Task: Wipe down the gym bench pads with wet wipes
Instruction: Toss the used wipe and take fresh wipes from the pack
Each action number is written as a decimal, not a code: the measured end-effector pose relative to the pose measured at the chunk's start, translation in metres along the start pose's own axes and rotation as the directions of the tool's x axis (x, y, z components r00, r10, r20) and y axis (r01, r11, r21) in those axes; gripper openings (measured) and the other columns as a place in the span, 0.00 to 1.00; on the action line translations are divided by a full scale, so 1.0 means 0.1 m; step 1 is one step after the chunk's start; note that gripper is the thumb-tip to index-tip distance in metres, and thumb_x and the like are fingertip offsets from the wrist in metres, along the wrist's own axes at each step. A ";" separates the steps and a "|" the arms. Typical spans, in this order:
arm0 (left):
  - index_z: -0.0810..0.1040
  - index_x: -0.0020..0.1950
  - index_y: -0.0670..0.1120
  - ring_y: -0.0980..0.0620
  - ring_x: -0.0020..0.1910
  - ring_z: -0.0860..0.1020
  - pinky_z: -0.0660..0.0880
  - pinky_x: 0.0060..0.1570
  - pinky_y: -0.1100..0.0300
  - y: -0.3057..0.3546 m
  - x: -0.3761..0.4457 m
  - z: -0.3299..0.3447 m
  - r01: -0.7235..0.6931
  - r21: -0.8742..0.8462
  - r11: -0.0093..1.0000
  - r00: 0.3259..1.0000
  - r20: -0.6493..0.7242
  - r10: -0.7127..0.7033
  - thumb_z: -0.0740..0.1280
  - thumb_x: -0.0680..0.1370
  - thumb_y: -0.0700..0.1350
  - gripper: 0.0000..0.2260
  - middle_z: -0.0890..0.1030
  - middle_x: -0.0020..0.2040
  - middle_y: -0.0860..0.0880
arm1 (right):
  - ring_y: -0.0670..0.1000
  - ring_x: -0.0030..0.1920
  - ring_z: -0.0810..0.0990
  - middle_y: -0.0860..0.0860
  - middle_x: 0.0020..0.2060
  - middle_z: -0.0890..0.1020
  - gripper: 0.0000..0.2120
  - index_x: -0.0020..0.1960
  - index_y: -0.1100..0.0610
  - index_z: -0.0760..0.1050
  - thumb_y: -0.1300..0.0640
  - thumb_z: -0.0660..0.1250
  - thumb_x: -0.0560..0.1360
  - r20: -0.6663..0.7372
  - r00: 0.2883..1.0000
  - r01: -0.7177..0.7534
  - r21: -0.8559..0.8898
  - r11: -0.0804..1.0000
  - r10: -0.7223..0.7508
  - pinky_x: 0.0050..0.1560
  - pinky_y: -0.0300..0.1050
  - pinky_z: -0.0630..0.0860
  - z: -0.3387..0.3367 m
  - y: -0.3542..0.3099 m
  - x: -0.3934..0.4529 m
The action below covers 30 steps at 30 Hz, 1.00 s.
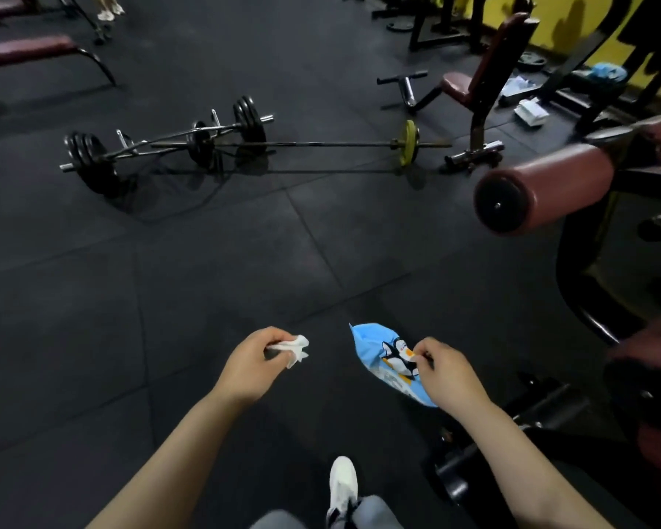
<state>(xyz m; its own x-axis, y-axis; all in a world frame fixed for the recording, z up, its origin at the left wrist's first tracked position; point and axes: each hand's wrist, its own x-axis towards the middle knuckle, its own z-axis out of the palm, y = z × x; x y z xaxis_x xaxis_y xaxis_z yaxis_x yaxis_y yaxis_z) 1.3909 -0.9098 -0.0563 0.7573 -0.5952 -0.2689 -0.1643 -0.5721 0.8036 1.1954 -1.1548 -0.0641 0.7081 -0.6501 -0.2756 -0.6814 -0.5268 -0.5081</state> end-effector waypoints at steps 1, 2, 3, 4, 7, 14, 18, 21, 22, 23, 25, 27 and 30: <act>0.78 0.47 0.67 0.70 0.48 0.76 0.70 0.42 0.68 0.08 0.20 -0.03 0.001 0.001 1.000 1.000 0.006 -0.001 0.70 0.74 0.49 0.11 0.79 0.49 0.68 | 0.43 0.38 0.75 0.44 0.40 0.77 0.04 0.46 0.52 0.74 0.57 0.62 0.79 -0.008 1.000 -0.005 0.003 1.000 0.005 0.35 0.39 0.69 -0.06 -0.04 0.18; 0.78 0.48 0.67 0.69 0.48 0.76 0.70 0.42 0.68 0.15 0.41 -0.06 -0.004 0.002 1.000 1.000 0.015 0.004 0.69 0.74 0.49 0.11 0.79 0.49 0.68 | 0.42 0.38 0.75 0.44 0.40 0.77 0.04 0.46 0.52 0.73 0.57 0.62 0.79 -0.023 1.000 -0.012 0.010 1.000 0.012 0.35 0.38 0.68 -0.11 -0.07 0.36; 0.78 0.49 0.66 0.69 0.48 0.77 0.70 0.42 0.67 0.21 0.62 -0.09 -0.010 0.004 1.000 1.000 0.026 0.010 0.69 0.74 0.49 0.11 0.78 0.50 0.68 | 0.42 0.38 0.75 0.43 0.39 0.77 0.04 0.46 0.52 0.73 0.57 0.62 0.79 -0.036 0.999 -0.020 0.019 1.000 0.021 0.34 0.37 0.68 -0.15 -0.10 0.53; 0.78 0.49 0.66 0.68 0.48 0.77 0.70 0.42 0.67 0.26 0.84 -0.11 -0.019 0.007 1.000 0.999 0.037 0.019 0.69 0.74 0.48 0.11 0.78 0.50 0.69 | 0.41 0.38 0.75 0.42 0.39 0.76 0.05 0.45 0.51 0.73 0.57 0.62 0.79 -0.045 0.998 -0.031 0.029 0.999 0.032 0.33 0.35 0.67 -0.19 -0.14 0.70; 0.79 0.50 0.65 0.66 0.48 0.78 0.70 0.42 0.67 0.39 1.53 -0.14 -0.058 0.016 0.998 0.995 0.078 0.056 0.69 0.74 0.47 0.11 0.80 0.50 0.66 | 0.42 0.36 0.75 0.43 0.37 0.77 0.05 0.45 0.51 0.72 0.56 0.62 0.80 -0.051 0.996 -0.072 0.053 0.996 0.075 0.31 0.34 0.66 -0.27 -0.23 1.21; 0.78 0.47 0.65 0.64 0.45 0.79 0.70 0.40 0.67 0.58 3.37 -0.34 -0.114 0.068 0.991 0.984 0.145 0.103 0.70 0.73 0.45 0.13 0.80 0.47 0.66 | 0.43 0.36 0.77 0.44 0.37 0.78 0.07 0.43 0.49 0.73 0.57 0.62 0.79 -0.069 0.975 -0.202 0.111 0.973 0.211 0.31 0.33 0.67 -0.23 -0.42 2.52; 0.78 0.46 0.66 0.65 0.43 0.78 0.69 0.38 0.69 0.86 4.34 -0.45 -0.154 0.125 0.980 0.957 0.267 0.116 0.70 0.72 0.47 0.12 0.81 0.45 0.60 | 0.44 0.39 0.74 0.45 0.40 0.77 0.07 0.43 0.50 0.72 0.57 0.61 0.79 -0.077 0.936 -0.328 0.159 0.931 0.342 0.37 0.41 0.70 -0.28 -0.60 3.27; 0.78 0.47 0.66 0.67 0.45 0.77 0.69 0.36 0.72 1.14 4.97 -0.47 -0.189 0.134 0.973 0.928 0.350 0.132 0.69 0.73 0.48 0.11 0.79 0.47 0.66 | 0.44 0.41 0.75 0.42 0.41 0.76 0.06 0.45 0.49 0.74 0.54 0.60 0.79 -0.057 0.892 -0.432 0.184 0.883 0.449 0.39 0.43 0.70 -0.38 -0.70 3.76; 0.78 0.47 0.66 0.67 0.45 0.77 0.69 0.36 0.72 1.23 5.17 -0.46 -0.203 0.135 0.970 0.917 0.375 0.140 0.69 0.73 0.48 0.11 0.78 0.48 0.68 | 0.44 0.41 0.75 0.42 0.41 0.76 0.06 0.45 0.48 0.74 0.54 0.60 0.79 -0.063 0.876 -0.457 0.210 0.864 0.479 0.37 0.43 0.70 -0.43 -0.71 3.91; 0.78 0.47 0.65 0.67 0.46 0.77 0.69 0.36 0.72 1.32 5.36 -0.43 -0.217 0.132 0.967 0.905 0.399 0.149 0.69 0.73 0.48 0.10 0.78 0.48 0.69 | 0.44 0.40 0.76 0.42 0.40 0.77 0.06 0.44 0.48 0.74 0.54 0.60 0.79 -0.079 0.860 -0.474 0.240 0.847 0.504 0.36 0.42 0.70 -0.48 -0.72 4.05; 0.78 0.47 0.63 0.67 0.46 0.78 0.70 0.37 0.71 1.48 5.71 -0.33 -0.239 0.127 0.963 0.881 0.445 0.160 0.69 0.73 0.48 0.09 0.79 0.49 0.68 | 0.45 0.38 0.76 0.44 0.39 0.78 0.06 0.44 0.48 0.74 0.55 0.61 0.79 -0.117 0.833 -0.492 0.291 0.820 0.541 0.33 0.41 0.70 -0.60 -0.68 4.31; 0.79 0.47 0.62 0.66 0.46 0.78 0.70 0.38 0.70 1.64 6.05 -0.19 -0.262 0.121 0.957 0.856 0.487 0.173 0.70 0.73 0.47 0.09 0.79 0.49 0.68 | 0.44 0.38 0.76 0.44 0.39 0.78 0.06 0.44 0.49 0.74 0.56 0.62 0.79 -0.145 0.814 -0.502 0.313 0.806 0.563 0.32 0.39 0.69 -0.73 -0.61 4.56; 0.78 0.47 0.62 0.66 0.46 0.78 0.70 0.38 0.70 1.91 6.53 0.07 -0.297 0.117 0.948 0.828 0.526 0.195 0.69 0.73 0.47 0.09 0.79 0.49 0.69 | 0.45 0.36 0.76 0.45 0.38 0.78 0.06 0.45 0.49 0.73 0.56 0.61 0.79 -0.161 0.792 -0.515 0.344 0.785 0.589 0.32 0.39 0.68 -0.95 -0.44 4.98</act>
<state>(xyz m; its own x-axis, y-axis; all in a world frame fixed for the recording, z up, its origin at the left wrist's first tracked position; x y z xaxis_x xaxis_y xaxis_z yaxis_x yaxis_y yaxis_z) 1.8491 -1.4115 -0.0823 0.2620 -0.9011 -0.3456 -0.4548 -0.4311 0.7793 1.5604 -1.5071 -0.1018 0.1293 -0.9133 -0.3862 -0.8359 0.1091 -0.5379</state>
